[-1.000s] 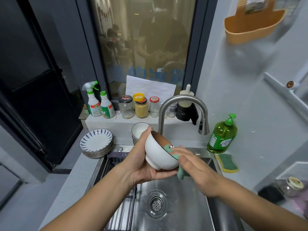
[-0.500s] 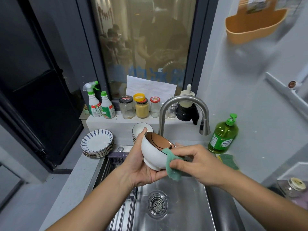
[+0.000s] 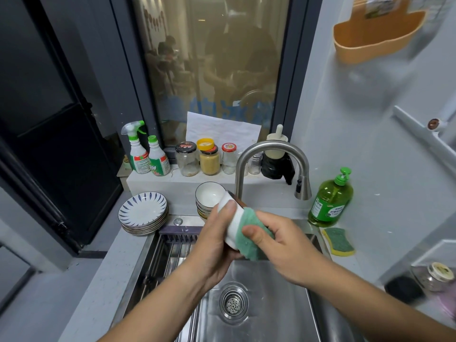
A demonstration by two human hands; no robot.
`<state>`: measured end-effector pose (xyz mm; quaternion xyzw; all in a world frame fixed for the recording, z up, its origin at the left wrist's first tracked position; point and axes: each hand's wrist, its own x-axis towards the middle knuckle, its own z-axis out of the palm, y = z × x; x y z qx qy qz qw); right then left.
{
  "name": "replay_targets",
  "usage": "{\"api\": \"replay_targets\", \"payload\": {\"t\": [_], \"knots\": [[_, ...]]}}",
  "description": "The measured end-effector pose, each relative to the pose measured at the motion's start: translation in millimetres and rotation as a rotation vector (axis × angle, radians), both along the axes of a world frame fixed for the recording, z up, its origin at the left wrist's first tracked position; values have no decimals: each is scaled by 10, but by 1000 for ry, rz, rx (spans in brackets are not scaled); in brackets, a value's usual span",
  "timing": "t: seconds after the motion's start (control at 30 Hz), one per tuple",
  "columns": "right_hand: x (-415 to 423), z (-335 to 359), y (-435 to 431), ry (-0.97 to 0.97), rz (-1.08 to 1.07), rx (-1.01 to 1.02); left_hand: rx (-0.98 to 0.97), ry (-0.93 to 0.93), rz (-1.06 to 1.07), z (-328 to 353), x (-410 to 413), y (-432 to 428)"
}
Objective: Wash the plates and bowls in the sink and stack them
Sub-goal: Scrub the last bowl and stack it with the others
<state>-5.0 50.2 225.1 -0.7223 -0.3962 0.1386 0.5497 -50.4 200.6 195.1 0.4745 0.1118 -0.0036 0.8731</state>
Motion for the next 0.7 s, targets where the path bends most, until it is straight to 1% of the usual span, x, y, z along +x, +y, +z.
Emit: {"api": "replay_targets", "payload": {"t": [0.1, 0.13, 0.17, 0.23, 0.27, 0.33, 0.37, 0.43, 0.5, 0.53, 0.57, 0.63, 0.67, 0.7], "knots": [[25, -84, -97, -285, 27, -168, -237, 86, -69, 100, -10, 97], [45, -120, -141, -380, 40, -225, -278, 137, -91, 100, 3, 147], [54, -162, -186, -451, 50, -276, -273, 201, -123, 70, 12, 205], [71, -248, -251, -524, 59, -336, -256, 305, -223, -35, 20, 292], [68, -291, -267, -531, 51, -339, -266, 320, -278, -94, 8, 299], [35, -331, -268, -485, 21, -294, -314, 206, -396, -132, -38, 223], [7, -338, -263, -429, 2, -259, -318, 157, -378, -158, -52, 158], [-52, -356, -248, -311, -40, -204, -279, 95, -243, -210, -57, 11], [-114, -356, -216, -291, -69, -185, -239, 108, -156, -210, -36, -84], [-130, -354, -203, -340, -65, -189, -242, 125, -153, -206, -15, -89], [-131, -357, -200, -436, -46, -204, -252, 175, -154, -181, -3, -71], [-79, -369, -231, -684, 11, -267, -302, 298, -134, -152, 17, 7], [-24, -382, -266, -770, 38, -297, -276, 352, -160, -169, 39, 57], [35, -396, -305, -803, 64, -323, -242, 386, -231, -187, 59, 103]]}}
